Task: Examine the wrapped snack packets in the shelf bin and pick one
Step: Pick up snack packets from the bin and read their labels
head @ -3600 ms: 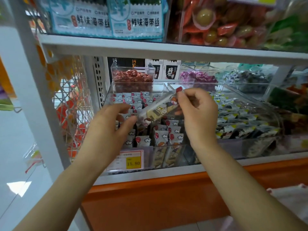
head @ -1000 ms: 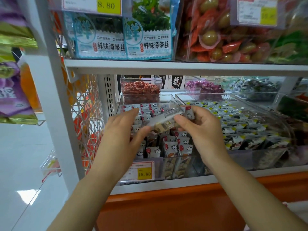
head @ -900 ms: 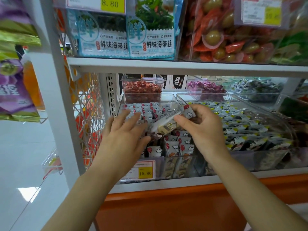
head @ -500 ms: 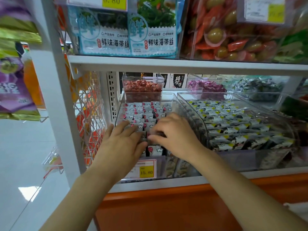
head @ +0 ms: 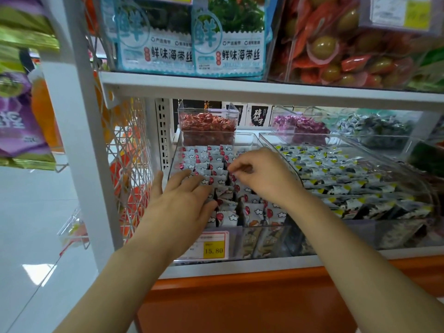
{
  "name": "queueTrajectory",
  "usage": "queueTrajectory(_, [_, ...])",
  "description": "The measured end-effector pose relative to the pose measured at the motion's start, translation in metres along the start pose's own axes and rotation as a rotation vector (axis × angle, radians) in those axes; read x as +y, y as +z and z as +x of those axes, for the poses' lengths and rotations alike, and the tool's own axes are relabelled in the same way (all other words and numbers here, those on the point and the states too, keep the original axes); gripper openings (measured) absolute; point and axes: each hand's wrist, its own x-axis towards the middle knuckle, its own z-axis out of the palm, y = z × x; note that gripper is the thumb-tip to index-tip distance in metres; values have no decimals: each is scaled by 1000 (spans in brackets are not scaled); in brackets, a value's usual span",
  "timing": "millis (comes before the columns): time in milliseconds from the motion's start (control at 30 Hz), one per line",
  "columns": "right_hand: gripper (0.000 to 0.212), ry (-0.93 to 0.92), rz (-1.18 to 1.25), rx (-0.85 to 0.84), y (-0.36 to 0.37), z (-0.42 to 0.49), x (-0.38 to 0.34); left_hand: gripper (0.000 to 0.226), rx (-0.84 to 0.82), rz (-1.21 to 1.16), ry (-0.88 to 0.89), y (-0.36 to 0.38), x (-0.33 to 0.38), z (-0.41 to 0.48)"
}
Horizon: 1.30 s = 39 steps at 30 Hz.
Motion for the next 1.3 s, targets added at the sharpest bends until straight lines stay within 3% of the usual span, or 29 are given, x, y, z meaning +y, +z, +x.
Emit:
queueTrajectory(167, [24,-97,-300,-99,14,0,2,41,62,-65,-6,0,-1,2])
queueTrajectory(267, [17,-150,-306,-69,19,-1,1,40,95,-84,7,-1,-2,2])
queueTrajectory(367, [11,-92,-82,49,13,-4,3,36,146,-106,23,-1,-2,1])
queueTrajectory(467, [8,7,213,326,-5,-12,2,28,239,-126,22,-3,-1,2])
queueTrajectory(567, [21,44,392,632,-21,-27,-1,23,359,-139,31,-6,1,1])
queueTrajectory(667, [18,171,626,754,-29,-40,-2,30,408,-228,9,-11,8,-2])
queueTrajectory(800, [13,332,992,631,-24,-50,-8,56,283,-600,-58,-20,22,-7])
queueTrajectory(967, [10,313,1109,471,-15,-53,-16,15,251,-1060,-198,-20,21,-6])
queueTrajectory(1100, [13,302,1112,380,-17,-54,-17,9,258,-1270,-281,-25,12,-6])
queueTrajectory(1300, [15,374,1130,382,-15,-54,-14,5,215,-1555,-336,-23,10,-4])
